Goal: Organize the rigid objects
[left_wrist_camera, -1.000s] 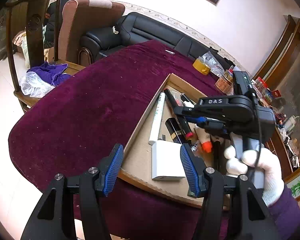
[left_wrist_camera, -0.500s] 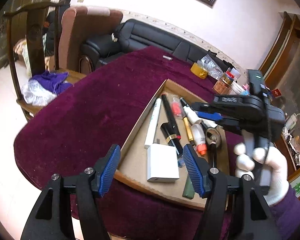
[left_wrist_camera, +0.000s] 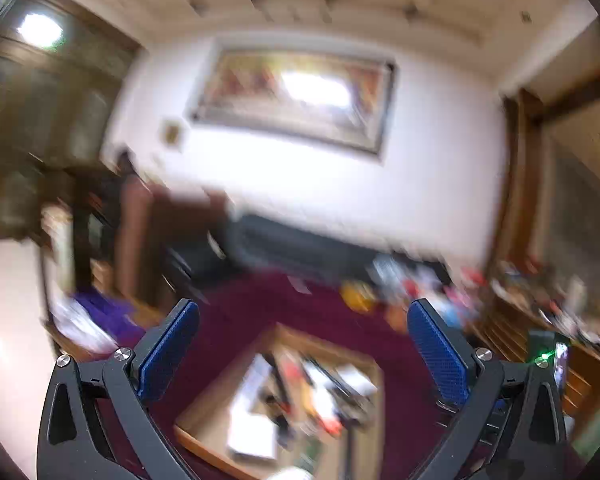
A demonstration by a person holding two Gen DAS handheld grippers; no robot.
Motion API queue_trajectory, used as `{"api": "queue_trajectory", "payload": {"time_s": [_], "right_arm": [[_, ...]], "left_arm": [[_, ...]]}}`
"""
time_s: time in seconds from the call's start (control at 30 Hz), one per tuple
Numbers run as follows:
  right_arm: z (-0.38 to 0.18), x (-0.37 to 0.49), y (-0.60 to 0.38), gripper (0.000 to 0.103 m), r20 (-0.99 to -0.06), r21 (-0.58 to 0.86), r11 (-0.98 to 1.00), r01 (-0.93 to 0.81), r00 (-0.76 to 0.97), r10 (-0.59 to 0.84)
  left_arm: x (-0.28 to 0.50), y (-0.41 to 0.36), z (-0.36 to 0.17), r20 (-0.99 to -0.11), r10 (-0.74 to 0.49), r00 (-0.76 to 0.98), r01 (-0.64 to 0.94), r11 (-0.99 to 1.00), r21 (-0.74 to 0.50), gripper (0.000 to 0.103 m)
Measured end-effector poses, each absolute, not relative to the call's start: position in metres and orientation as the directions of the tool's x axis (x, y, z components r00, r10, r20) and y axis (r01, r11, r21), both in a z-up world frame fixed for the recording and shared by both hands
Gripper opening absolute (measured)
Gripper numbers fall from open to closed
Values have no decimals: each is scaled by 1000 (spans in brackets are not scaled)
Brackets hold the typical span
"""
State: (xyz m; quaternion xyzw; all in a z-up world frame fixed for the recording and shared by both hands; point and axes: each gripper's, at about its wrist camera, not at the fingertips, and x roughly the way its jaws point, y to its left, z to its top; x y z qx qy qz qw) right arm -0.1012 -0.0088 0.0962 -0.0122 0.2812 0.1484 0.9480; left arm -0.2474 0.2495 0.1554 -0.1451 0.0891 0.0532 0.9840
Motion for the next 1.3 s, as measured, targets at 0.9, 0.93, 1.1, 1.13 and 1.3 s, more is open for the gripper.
{"api": "queue_trajectory", "payload": {"time_s": [0.9,0.93,1.1,1.13,1.3], "right_arm": [[59,-128,7,87,-608,-82,956,-283,774,177],[58,-128,8,87,-610,-83,956,-282,773,175],[56,-128,13,87,-622,-92,954,-284,765,168],[55,-128,14,87,-623,-95,954,-285,764,166],[55,-125,14,87,-628,-86,954,-289,759,173]], "left_arm": [[-175,222,72,-662,336,670,-430,903,23,102],[-174,224,72,-665,331,669,-428,903,18,102],[-174,231,68,-681,308,664,-423,906,-3,102],[-175,232,67,-683,306,664,-423,906,-6,102],[-176,236,67,-702,265,661,-395,918,-25,102]]}}
